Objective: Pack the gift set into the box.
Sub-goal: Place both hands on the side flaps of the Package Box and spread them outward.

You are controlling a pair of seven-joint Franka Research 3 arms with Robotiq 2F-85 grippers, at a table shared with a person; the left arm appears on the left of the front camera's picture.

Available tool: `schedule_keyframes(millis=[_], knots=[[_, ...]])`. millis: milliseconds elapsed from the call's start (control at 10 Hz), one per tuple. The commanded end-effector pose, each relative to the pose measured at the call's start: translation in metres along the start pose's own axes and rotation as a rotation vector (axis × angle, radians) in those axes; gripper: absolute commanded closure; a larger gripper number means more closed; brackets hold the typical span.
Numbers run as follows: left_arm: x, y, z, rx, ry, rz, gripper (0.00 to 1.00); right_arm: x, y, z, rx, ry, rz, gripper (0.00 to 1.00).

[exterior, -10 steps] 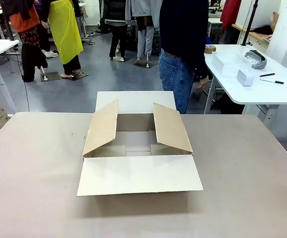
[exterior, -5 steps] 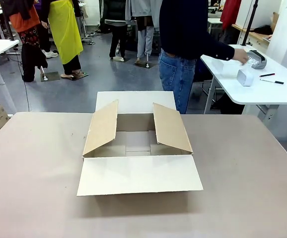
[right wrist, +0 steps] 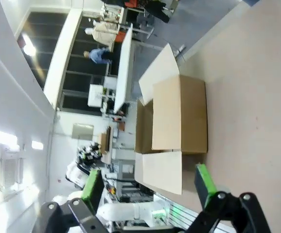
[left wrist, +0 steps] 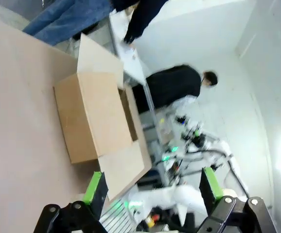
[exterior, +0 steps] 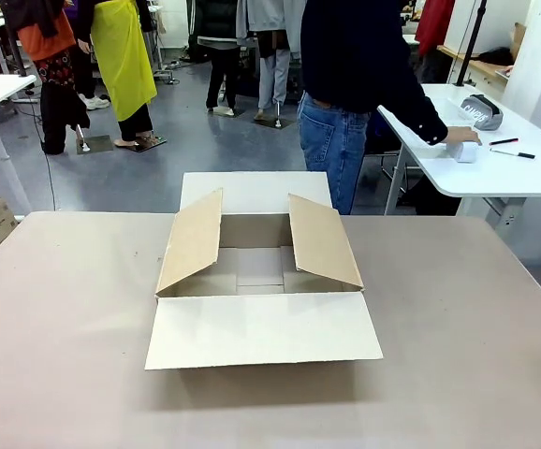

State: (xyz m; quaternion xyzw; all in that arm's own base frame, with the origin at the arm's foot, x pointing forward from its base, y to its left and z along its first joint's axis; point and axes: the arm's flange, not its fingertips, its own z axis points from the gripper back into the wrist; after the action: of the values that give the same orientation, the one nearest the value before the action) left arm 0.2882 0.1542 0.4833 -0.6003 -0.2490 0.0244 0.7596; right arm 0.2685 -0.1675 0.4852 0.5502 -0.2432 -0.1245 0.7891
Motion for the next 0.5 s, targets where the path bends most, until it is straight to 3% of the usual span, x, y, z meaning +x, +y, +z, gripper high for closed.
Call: schedule_keyframes(millis=[0, 200, 300, 400], knots=[[0.010, -0.064, -0.068, 0.176, 0.244, -0.057, 0.00, 0.001, 0.064, -0.088, -0.121, 0.109, 0.137, 0.00], [0.003, -0.098, -0.172, 0.431, 0.483, -0.107, 0.00, -0.029, 0.105, -0.208, -0.334, 0.338, 0.295, 0.00], [-0.006, -0.101, -0.217, 0.507, 0.580, -0.125, 0.00, -0.053, 0.110, -0.254, -0.396, 0.453, 0.368, 0.00], [-0.011, -0.100, -0.248, 0.497, 0.622, -0.111, 0.00, -0.073, 0.110, -0.283, -0.450, 0.508, 0.447, 0.00]])
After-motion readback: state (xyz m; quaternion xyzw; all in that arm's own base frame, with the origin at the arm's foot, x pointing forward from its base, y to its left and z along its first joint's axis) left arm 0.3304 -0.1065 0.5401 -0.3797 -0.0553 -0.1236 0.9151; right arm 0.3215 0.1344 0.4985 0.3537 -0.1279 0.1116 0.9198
